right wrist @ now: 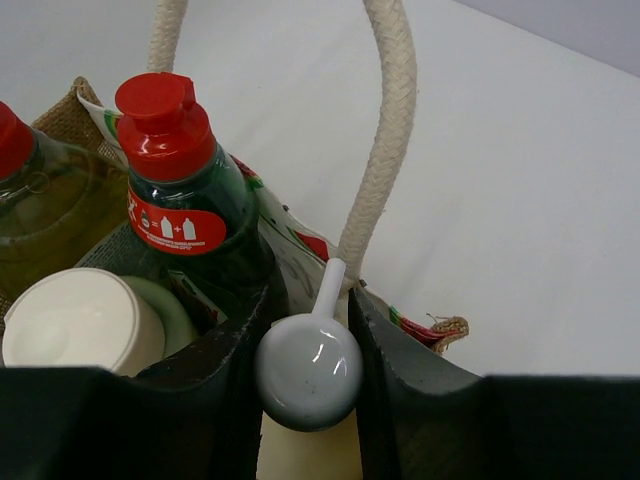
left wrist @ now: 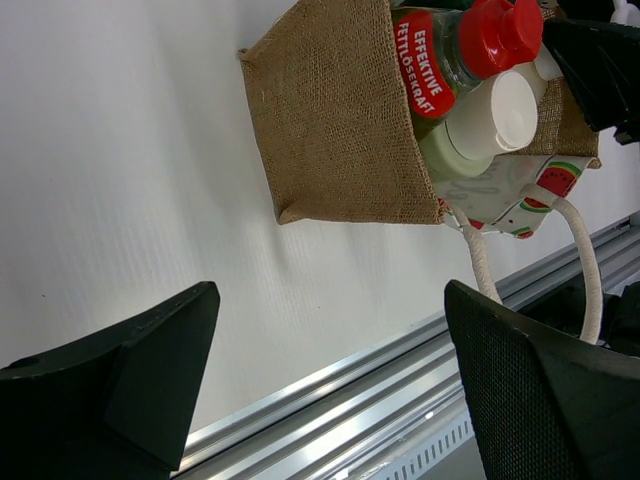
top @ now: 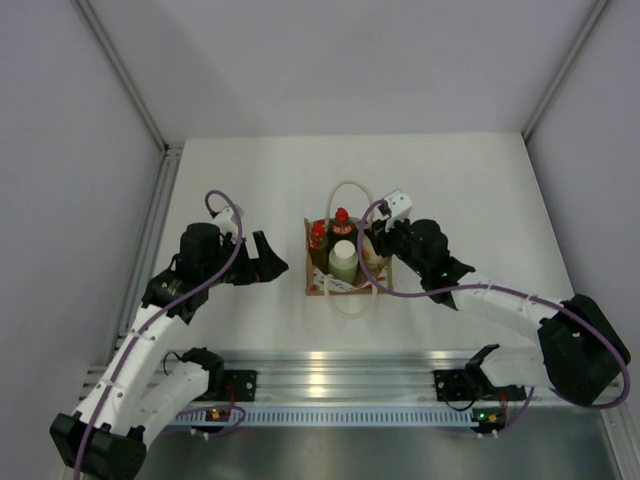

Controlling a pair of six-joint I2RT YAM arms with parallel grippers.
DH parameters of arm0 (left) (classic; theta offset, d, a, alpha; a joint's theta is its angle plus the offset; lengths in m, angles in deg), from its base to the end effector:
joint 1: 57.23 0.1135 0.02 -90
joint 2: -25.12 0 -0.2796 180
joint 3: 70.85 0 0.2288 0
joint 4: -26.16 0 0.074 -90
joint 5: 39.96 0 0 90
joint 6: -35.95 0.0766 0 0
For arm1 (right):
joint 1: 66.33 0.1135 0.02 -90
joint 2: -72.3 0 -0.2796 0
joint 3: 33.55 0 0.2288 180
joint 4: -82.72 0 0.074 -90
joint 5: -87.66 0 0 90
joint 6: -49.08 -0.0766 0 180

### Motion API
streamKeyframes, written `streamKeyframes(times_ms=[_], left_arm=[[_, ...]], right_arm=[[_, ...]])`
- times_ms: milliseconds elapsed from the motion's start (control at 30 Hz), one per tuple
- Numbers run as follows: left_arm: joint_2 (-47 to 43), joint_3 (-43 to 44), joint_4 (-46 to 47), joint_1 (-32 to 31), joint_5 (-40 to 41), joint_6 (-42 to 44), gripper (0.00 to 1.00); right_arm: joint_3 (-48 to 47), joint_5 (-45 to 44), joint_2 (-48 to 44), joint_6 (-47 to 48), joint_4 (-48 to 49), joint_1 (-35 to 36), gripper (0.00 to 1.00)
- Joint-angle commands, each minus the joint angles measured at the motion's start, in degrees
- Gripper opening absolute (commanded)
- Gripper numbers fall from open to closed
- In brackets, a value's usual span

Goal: Take the personal care products out of the canvas bag

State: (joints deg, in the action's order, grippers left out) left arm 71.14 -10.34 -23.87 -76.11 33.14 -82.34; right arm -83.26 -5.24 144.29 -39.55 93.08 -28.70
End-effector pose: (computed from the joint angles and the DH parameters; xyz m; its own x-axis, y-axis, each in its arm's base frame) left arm 0.1510 -0.0752 0.2863 -0.7371 -0.2272 -0.6364 0.2091 0.8189 -0.5344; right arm 0.2340 0.1755 0.2616 -0.1499 -0.1457 -0.9779 -0.5743 0.8179 -0.0338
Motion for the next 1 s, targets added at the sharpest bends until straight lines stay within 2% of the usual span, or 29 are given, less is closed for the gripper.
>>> streamKeyframes(times_ms=[0,400,700,967], left_arm=[[0.21,0.14,0.64,-0.11,-0.32,1.05,0.98],[-0.05,0.05,0.55,-0.2,0.12,0.87,0.98],[-0.05,0.05,0.64,-0.2,0.21,0.78,0.98],[-0.05,-0.03,0.73,-0.2,0.56,0.61,0.98]], right_arm=[[-0.74,1.93,0.52,0.22,7.57,1.22,0.0],[-6.01,0.52,-4.31,1.44,6.61,1.22,0.0],[-6.63,-0.79,-7.56,2.06,6.96,1.31,0.0],[-10.49,-0.09,-9.14,2.94,2.92,1.22,0.0]])
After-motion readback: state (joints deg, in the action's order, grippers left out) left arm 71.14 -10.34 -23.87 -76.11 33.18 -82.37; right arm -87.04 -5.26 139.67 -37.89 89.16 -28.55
